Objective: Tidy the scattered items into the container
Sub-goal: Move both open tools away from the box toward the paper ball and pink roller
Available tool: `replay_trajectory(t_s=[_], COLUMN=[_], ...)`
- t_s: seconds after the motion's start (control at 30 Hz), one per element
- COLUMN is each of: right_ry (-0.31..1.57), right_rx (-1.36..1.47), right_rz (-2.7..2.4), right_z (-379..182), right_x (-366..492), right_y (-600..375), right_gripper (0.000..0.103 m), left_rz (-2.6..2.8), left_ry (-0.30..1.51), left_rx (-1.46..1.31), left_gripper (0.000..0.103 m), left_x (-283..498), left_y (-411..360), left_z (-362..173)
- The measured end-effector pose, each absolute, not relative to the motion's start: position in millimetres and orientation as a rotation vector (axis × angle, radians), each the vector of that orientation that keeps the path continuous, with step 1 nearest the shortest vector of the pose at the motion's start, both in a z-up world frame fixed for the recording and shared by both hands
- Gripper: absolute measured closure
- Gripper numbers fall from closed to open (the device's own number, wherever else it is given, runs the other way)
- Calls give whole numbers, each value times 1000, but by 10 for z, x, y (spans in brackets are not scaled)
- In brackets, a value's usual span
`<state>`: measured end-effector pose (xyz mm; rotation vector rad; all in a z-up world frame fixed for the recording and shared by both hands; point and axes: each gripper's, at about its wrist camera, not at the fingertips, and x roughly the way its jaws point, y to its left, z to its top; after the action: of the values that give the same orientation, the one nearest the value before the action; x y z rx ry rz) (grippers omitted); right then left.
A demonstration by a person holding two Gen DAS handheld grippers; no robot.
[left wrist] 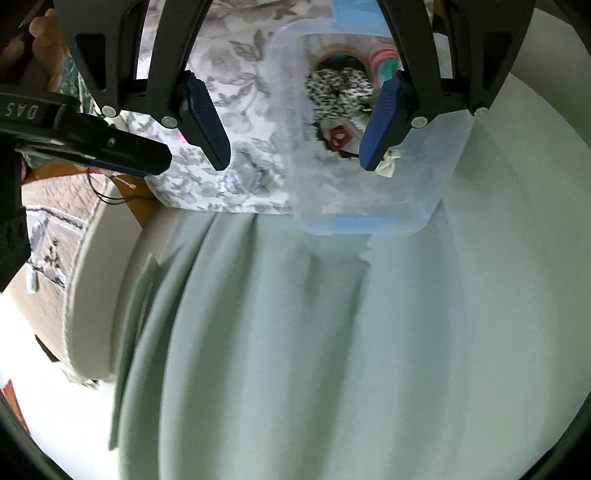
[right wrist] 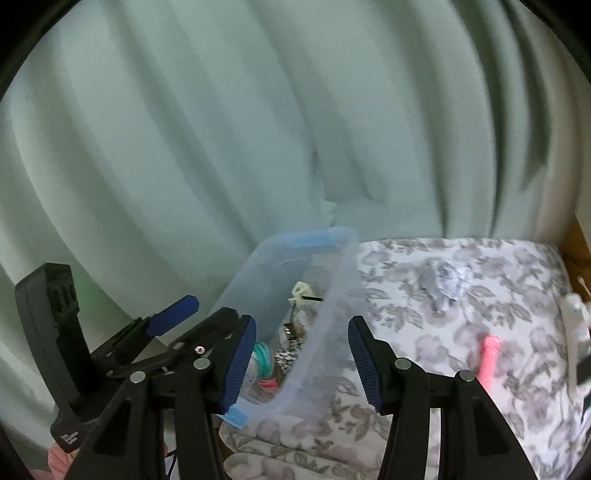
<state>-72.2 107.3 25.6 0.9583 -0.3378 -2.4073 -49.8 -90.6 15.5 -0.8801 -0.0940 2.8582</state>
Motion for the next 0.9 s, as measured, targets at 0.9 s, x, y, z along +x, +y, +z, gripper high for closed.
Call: replay_trajectory(t_s=[0.9], right_ry=[-762], right_rx=[1104], right_rz=[-2595], right_z=[-538], right_x=[-440], right_y=[2720], right_gripper=[47], left_rz=[2585], left_ry=[30], left_rx=[-1186], left_gripper=[30], left_x=[-730], left_y=[499], left_z=[-275])
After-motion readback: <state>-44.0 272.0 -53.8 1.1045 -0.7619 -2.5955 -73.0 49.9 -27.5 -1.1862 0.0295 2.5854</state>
